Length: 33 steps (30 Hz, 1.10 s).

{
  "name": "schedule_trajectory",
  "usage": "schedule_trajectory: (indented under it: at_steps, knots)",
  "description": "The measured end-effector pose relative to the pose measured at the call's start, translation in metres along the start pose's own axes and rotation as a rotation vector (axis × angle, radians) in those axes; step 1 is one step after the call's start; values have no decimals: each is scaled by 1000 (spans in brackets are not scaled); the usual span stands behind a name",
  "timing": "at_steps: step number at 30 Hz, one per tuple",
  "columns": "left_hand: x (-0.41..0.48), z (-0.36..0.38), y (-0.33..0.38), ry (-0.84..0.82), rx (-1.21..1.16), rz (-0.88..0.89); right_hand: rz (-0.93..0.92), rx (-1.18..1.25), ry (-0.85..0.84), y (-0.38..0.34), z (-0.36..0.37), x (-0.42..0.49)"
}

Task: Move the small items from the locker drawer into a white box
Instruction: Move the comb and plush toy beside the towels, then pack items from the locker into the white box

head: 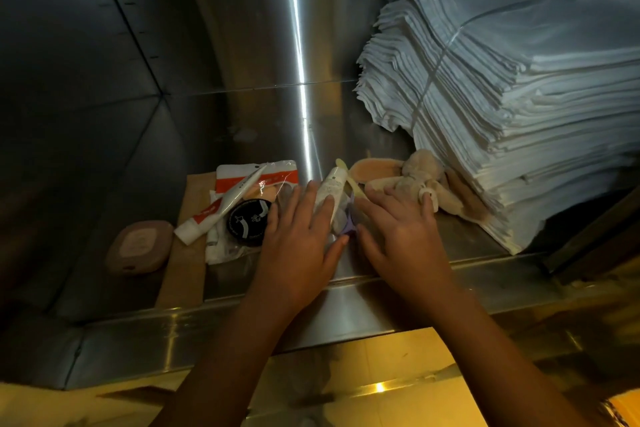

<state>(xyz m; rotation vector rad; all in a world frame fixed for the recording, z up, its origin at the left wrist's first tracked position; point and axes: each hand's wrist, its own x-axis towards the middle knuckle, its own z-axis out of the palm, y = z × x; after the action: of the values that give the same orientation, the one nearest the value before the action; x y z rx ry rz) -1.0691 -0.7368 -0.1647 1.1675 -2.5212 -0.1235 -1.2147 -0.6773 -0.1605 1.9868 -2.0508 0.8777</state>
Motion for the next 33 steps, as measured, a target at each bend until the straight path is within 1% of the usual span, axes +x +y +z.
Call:
schedule_trajectory:
  at_steps: [5,9,14,20,28,33]
  knots:
    - [-20,-7,4,10,-17,-54,-82,30,3,-7,1,-9]
    - [-39,-15,10,72,-52,-93,-118,72,-52,-14,3,-14]
    - [-59,-20,9,87,-7,-195,-188,122,-59,-28,10,-18]
    - [-84,-26,-8,85,24,-282,-269,161,-79,-53,17,-17]
    - [-95,-40,-38,116,40,-319,-280,208,-92,-85,28,-5]
    - [-102,-43,-59,87,65,-364,-305,191,-136,-101,40,0]
